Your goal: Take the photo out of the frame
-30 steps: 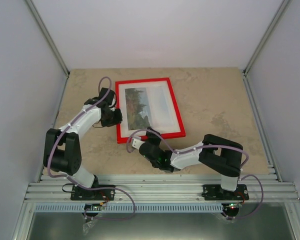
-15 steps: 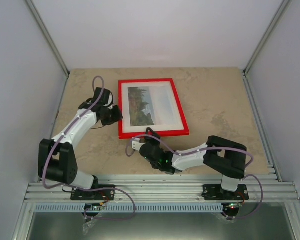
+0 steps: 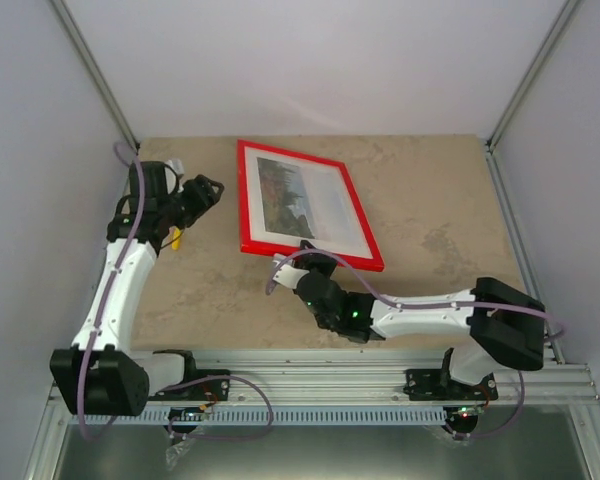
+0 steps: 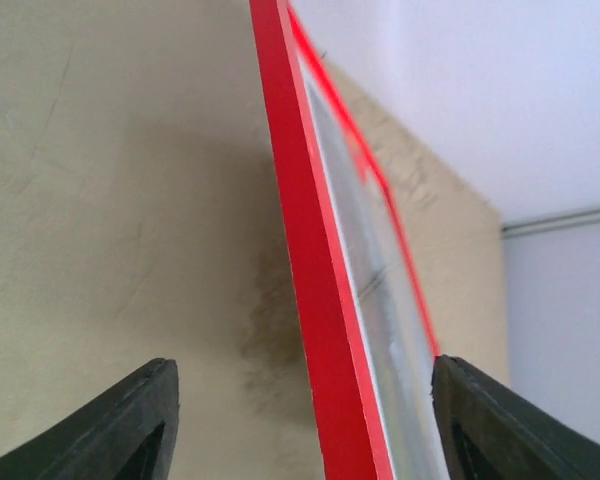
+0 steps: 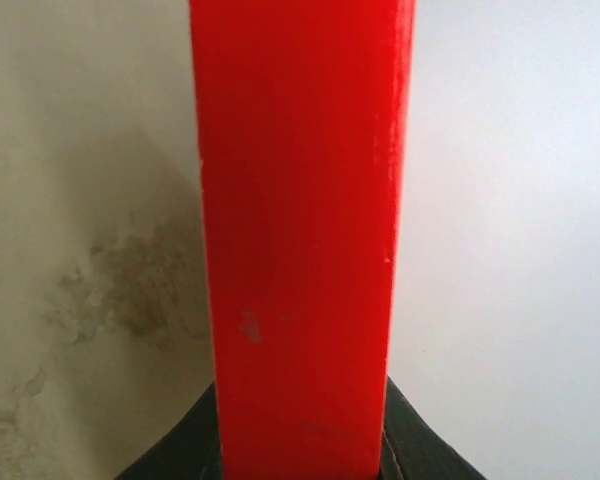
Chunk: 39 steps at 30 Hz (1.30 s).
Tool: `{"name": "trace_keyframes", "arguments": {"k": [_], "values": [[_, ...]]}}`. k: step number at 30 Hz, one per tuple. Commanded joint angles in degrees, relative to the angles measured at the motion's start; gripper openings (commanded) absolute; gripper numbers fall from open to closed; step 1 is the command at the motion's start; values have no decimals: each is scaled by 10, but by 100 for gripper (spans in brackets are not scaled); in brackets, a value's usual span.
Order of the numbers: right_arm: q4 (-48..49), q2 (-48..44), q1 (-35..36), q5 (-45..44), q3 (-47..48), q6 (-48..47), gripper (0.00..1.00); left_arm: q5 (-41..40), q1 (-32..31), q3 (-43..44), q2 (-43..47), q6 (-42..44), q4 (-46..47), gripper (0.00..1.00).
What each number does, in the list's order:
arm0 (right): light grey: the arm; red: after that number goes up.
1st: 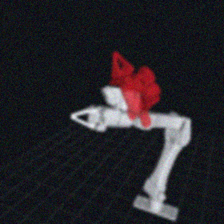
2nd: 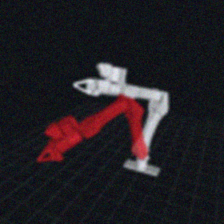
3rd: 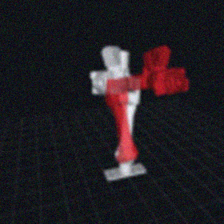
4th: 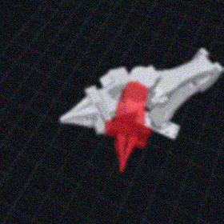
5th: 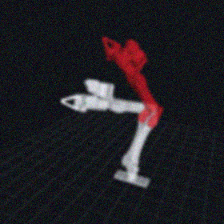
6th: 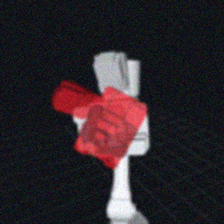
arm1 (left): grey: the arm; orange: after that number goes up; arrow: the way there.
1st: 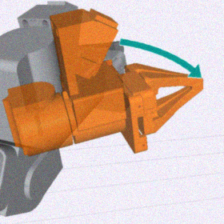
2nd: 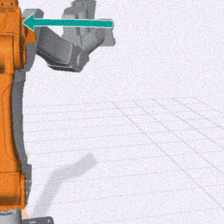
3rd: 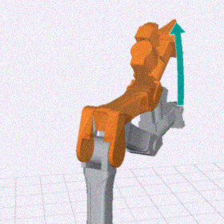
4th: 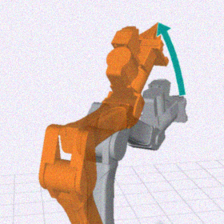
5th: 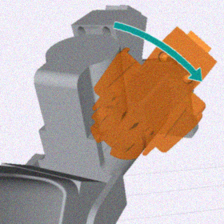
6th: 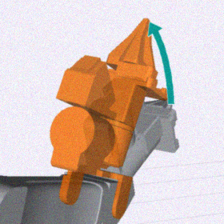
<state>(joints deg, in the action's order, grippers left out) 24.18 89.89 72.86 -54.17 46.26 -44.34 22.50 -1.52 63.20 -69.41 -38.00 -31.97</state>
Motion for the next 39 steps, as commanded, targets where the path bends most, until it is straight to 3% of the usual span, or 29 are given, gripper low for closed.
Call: {"name": "trace_keyframes", "arguments": {"k": [1, 7, 12, 19, 23, 24, 25, 31, 39], "values": [[25, -74, -8, 36, 34, 93, 0, 8, 6, 15, 44, -28, 20, 76], [5, -129, -32, 68, 44, 169, 0, -12, 7, -11, 107, -52, 53, 92], [-6, -189, -59, 114, 37, 274, 1, -6, 7, -33, 131, -73, 74, 99], [-14, -267, -117, 171, -2, 449, 1, 53, 7, -88, 127, -102, 123, 100], [-14, -305, -167, 224, -42, 593, 1, 86, 7, -132, 123, -139, 164, 100], [-17, -317, -194, 246, -70, 685, 0, 105, 6, -169, 122, -165, 198, 100], [-19, -318, -202, 250, -79, 714, 0, 111, 6, -182, 122, -175, 212, 100], [-27, -327, -222, 258, -126, 877, 0, 147, -4, -260, 98, -220, 291, 100], [-67, -311, -231, 265, -160, 1076, 0, 146, -63, -326, 43, -272, 406, 100]]}}
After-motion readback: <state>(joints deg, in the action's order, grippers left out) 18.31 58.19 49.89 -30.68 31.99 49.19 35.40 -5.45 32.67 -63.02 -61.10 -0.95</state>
